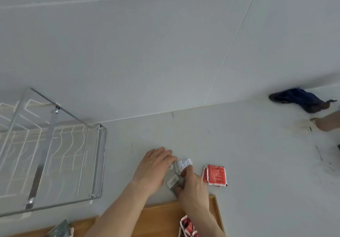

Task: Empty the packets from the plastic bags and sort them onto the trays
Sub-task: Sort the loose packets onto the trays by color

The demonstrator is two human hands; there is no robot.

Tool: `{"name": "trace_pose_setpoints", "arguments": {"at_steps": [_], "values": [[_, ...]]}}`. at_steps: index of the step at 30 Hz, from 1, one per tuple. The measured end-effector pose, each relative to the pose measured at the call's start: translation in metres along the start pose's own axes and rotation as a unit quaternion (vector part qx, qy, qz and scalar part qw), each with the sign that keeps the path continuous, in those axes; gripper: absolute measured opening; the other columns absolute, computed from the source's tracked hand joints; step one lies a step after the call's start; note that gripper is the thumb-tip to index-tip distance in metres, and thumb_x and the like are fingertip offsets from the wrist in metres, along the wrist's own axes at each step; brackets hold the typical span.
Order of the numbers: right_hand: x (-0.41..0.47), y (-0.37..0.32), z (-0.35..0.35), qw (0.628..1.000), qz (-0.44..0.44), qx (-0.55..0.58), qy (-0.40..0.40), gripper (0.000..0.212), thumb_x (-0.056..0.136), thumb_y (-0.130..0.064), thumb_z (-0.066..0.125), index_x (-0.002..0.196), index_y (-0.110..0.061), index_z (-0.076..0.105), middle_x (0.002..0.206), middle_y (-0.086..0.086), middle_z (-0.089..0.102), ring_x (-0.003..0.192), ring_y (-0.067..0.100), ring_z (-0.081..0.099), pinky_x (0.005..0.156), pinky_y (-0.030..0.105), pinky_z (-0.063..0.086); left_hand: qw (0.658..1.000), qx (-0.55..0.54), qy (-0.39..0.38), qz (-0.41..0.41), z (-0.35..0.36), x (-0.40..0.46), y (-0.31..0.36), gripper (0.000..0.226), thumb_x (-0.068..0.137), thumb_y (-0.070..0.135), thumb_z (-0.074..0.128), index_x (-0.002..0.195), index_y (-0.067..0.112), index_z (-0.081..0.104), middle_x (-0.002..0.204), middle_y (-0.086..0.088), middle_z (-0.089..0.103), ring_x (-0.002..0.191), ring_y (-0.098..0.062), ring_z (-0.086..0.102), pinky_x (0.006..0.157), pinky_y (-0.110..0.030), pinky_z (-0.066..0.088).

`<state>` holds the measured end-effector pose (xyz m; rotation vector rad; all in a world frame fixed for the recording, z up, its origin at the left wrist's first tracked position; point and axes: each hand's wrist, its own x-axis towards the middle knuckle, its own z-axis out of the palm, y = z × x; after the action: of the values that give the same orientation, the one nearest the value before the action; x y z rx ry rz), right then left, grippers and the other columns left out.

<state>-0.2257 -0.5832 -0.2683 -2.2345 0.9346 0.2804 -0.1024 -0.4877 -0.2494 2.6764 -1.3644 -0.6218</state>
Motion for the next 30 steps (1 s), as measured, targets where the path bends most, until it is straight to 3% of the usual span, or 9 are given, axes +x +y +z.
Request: {"name": "trace_pose_setpoints", "arguments": {"at_steps": [3,6,10,12,16,18,21,26,30], "values": [[-0.001,0.009,-0.013,0.999,-0.024,0.006,-0.032,0.018,0.084,-0.030,0.073,0.100,-0.024,0.066,0.095,-0.005,0.067,0.088,0.017,0.065,0.074,0.034,0.054,0.999,0.026,0.012,-0.014,0.007,0.006,0.001,0.061,0.083,0.001,0.063,0.134,0.032,0.051,0.133,0.008,0.052,0.129,-0.019,0.044,0.113,-0.035,0.032],[0.011,0.012,-0.028,0.997,-0.072,0.026,0.005,0.009,0.082,-0.029,0.077,0.089,-0.028,0.072,0.093,-0.010,0.061,0.090,0.015,0.060,0.073,0.030,0.050,0.998,0.008,0.021,-0.062,0.016,0.000,-0.002,0.042,0.085,0.016,0.067,0.121,0.033,0.054,0.115,0.009,0.057,0.113,-0.018,0.051,0.101,-0.033,0.040],[0.045,0.010,-0.030,0.986,-0.149,-0.069,0.014,0.013,0.083,-0.024,0.076,0.095,-0.024,0.073,0.143,-0.002,0.053,0.139,0.025,0.041,0.100,0.037,0.044,0.986,-0.063,0.045,-0.146,0.019,-0.013,-0.008,0.017,0.091,0.031,0.060,0.107,0.032,0.057,0.107,0.011,0.057,0.109,-0.017,0.051,0.092,-0.030,0.038],[0.052,0.008,-0.022,0.981,-0.154,-0.121,-0.003,0.017,0.083,-0.017,0.073,0.099,-0.021,0.071,0.152,0.001,0.046,0.145,0.027,0.033,0.104,0.039,0.042,0.979,-0.090,0.054,-0.175,0.017,-0.021,-0.009,0.013,0.091,0.033,0.060,0.103,0.031,0.058,0.105,0.010,0.057,0.106,-0.016,0.052,0.089,-0.029,0.039],[0.040,0.007,-0.006,0.976,-0.143,-0.152,0.056,0.024,0.070,-0.002,0.078,0.086,-0.017,0.069,0.104,0.002,0.065,0.096,0.027,0.058,0.069,0.033,0.047,0.950,-0.195,0.060,-0.236,0.006,-0.041,-0.014,0.007,0.091,0.035,0.061,0.094,0.033,0.055,0.092,0.014,0.064,0.086,-0.012,0.061,0.071,-0.031,0.049],[0.031,0.005,-0.005,0.980,-0.129,-0.126,0.079,0.022,0.071,-0.001,0.076,0.087,-0.015,0.069,0.090,0.004,0.064,0.088,0.028,0.058,0.065,0.033,0.044,0.924,-0.262,0.068,-0.271,0.002,-0.054,-0.018,0.009,0.088,0.034,0.064,0.091,0.033,0.056,0.088,0.014,0.068,0.080,-0.013,0.065,0.064,-0.031,0.049],[0.013,-0.004,-0.004,0.990,-0.107,-0.052,0.076,0.015,0.078,-0.010,0.077,0.088,-0.018,0.069,0.085,0.000,0.067,0.088,0.026,0.059,0.068,0.033,0.046,0.892,-0.338,0.085,-0.289,-0.002,-0.079,-0.026,0.014,0.089,0.021,0.063,0.091,0.034,0.058,0.091,0.015,0.070,0.079,-0.008,0.067,0.058,-0.023,0.046],[-0.036,-0.050,0.009,0.987,-0.055,0.149,0.017,0.017,0.078,-0.015,0.080,0.084,-0.017,0.065,0.074,-0.009,0.064,0.068,0.011,0.059,0.058,0.024,0.045,0.854,-0.406,0.104,-0.309,0.002,-0.136,-0.048,0.029,0.086,0.004,0.059,0.092,0.033,0.059,0.096,0.013,0.070,0.085,-0.007,0.068,0.060,-0.018,0.049],[-0.079,-0.084,0.049,0.971,0.002,0.232,-0.055,0.025,0.078,-0.016,0.081,0.090,-0.025,0.062,0.087,-0.003,0.071,0.079,0.017,0.068,0.061,0.026,0.054,0.827,-0.449,0.109,-0.319,0.016,-0.194,-0.072,0.028,0.085,0.006,0.065,0.093,0.032,0.061,0.095,0.009,0.074,0.081,-0.006,0.071,0.062,-0.022,0.056]]}}
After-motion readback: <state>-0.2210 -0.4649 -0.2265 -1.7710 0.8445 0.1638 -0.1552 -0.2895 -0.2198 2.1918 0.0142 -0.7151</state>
